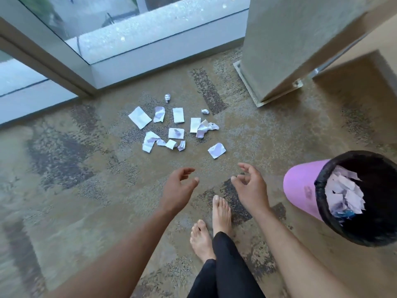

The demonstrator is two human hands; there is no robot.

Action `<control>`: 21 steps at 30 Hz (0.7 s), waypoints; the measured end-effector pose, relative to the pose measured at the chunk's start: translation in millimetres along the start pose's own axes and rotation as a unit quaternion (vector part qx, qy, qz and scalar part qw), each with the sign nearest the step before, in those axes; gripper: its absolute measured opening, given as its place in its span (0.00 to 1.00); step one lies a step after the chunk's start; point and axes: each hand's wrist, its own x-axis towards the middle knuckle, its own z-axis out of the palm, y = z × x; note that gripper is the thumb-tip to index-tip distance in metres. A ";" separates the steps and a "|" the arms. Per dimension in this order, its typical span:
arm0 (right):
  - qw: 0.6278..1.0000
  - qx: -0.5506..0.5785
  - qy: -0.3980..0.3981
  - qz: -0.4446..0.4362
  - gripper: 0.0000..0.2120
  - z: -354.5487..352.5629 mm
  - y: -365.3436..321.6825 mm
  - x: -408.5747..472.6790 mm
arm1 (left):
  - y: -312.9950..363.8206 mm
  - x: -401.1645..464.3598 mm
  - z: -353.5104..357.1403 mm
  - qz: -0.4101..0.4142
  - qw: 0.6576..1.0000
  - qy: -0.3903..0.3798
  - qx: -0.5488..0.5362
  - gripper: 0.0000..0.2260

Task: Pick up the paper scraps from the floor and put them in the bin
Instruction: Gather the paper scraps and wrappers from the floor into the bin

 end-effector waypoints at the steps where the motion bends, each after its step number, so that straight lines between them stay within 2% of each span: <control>1: 1.000 -0.013 -0.009 -0.001 0.18 6.0 -2.1 3.0 | -6.1 4.6 -9.2 -0.003 1.000 0.010 0.008 0.12; 9: 0.997 -0.061 -0.037 0.021 0.16 56.4 -7.7 40.8 | -49.4 52.9 -52.6 -0.009 0.991 0.056 0.121 0.17; 13: 0.995 -0.092 -0.016 0.031 0.17 90.7 5.5 79.2 | -72.4 100.4 -68.8 -0.005 0.988 0.067 0.140 0.23; 18: 0.990 -0.126 0.030 0.061 0.22 133.6 42.4 140.5 | -110.6 185.3 -84.6 0.002 0.983 0.108 0.148 0.31; 21: 0.984 -0.152 0.059 0.074 0.29 151.0 65.7 177.5 | -137.0 234.9 -88.1 -0.013 0.975 0.132 0.179 0.38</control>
